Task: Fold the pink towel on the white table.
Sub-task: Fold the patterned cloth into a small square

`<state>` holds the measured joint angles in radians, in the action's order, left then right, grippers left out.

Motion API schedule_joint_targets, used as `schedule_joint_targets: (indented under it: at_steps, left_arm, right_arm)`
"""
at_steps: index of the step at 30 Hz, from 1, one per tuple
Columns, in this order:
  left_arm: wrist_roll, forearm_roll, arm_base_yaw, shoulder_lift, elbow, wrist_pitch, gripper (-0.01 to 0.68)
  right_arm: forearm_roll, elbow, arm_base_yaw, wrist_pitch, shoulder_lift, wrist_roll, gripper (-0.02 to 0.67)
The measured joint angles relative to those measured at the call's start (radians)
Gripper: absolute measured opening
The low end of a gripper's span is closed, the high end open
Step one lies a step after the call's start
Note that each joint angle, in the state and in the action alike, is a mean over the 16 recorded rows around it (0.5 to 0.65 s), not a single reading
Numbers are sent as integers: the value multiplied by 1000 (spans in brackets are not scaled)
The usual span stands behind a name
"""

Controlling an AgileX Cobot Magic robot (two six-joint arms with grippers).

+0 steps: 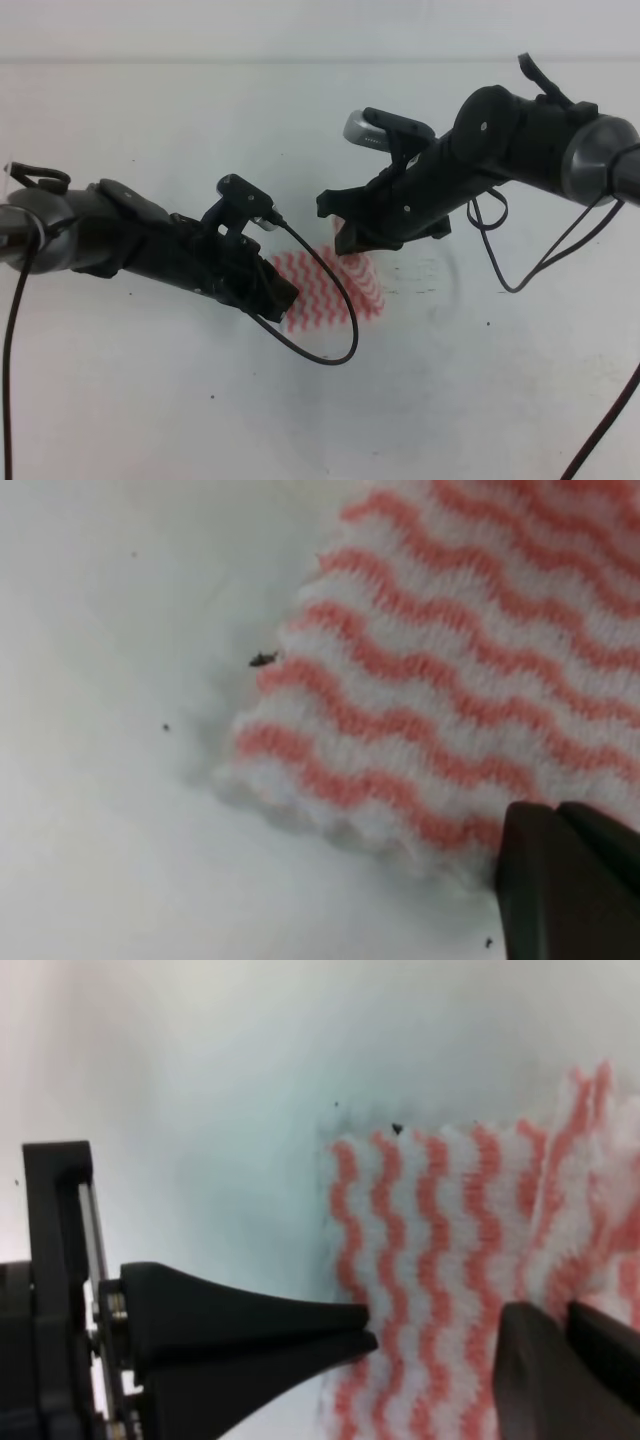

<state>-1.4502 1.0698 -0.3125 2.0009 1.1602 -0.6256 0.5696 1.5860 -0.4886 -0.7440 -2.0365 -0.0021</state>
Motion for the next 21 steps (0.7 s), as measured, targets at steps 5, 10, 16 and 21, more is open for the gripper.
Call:
schedule_joint_targets:
  at_steps: [5,10,16,21]
  left_arm:
    - [0,-1,0,1,-1,1,-5]
    - [-1,-2,0,1,-1,1,-5]
    - [-1,-2,0,1,-1,0,-5]
    - [-1,-2,0,1,-1,-1,-5]
  right_arm:
    - [6,1,-8,8,-5,-2,-16]
    - [8,9,-17,14,-14,-4,-15]
    - [8,23,-25,13,-33,-5,-15]
    - [8,35,-29,9,-49,-5,-16]
